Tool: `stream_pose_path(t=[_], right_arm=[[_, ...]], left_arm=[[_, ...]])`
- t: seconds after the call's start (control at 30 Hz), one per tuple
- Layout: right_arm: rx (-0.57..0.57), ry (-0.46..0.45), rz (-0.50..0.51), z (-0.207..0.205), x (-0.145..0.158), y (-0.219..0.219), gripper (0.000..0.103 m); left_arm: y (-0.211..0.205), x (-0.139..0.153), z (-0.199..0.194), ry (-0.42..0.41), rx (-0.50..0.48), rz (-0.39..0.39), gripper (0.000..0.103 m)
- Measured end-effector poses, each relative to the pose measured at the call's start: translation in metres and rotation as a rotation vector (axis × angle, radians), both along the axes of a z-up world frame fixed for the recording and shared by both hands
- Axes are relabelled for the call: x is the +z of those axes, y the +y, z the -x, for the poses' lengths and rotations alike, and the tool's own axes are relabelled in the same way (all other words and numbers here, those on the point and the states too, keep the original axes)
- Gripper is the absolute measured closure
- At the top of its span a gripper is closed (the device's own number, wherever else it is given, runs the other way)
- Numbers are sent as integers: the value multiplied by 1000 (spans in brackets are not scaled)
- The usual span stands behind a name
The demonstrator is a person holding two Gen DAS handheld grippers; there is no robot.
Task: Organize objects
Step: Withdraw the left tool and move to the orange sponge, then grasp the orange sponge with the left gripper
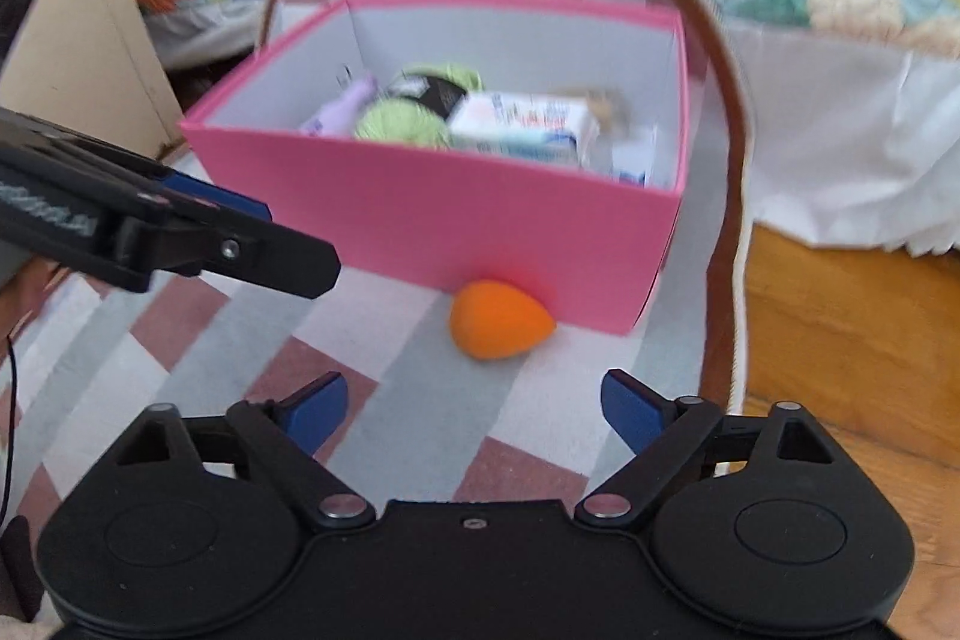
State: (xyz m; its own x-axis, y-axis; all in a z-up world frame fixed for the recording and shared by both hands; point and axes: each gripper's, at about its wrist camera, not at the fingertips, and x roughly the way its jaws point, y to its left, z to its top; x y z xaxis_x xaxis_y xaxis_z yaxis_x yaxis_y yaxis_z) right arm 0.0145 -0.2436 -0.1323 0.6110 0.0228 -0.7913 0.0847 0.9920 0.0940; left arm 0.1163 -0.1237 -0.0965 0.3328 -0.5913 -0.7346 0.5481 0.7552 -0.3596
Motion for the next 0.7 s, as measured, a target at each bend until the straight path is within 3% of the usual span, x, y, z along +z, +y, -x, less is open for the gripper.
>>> stream_pose_path(t=[0.13,0.3,0.43,0.6,0.7], right_arm=[[-9,10,-46,-19,-16,-7,16],[-33,-10,-78,-30,-37,-5,24],[-32,-34,-52,-30,-45,-2,27],[-74,-64,-44,-29,-53,-12,34],[-35,-77,31,-27,-56,-2,38]], left_arm=[[-11,-16,-8,26,2,79,36],[-27,-41,-17,43,9,69,53],[-35,-61,-23,80,21,61,72],[-33,-73,-27,124,35,120,78],[-34,-72,-25,107,22,108,79]])
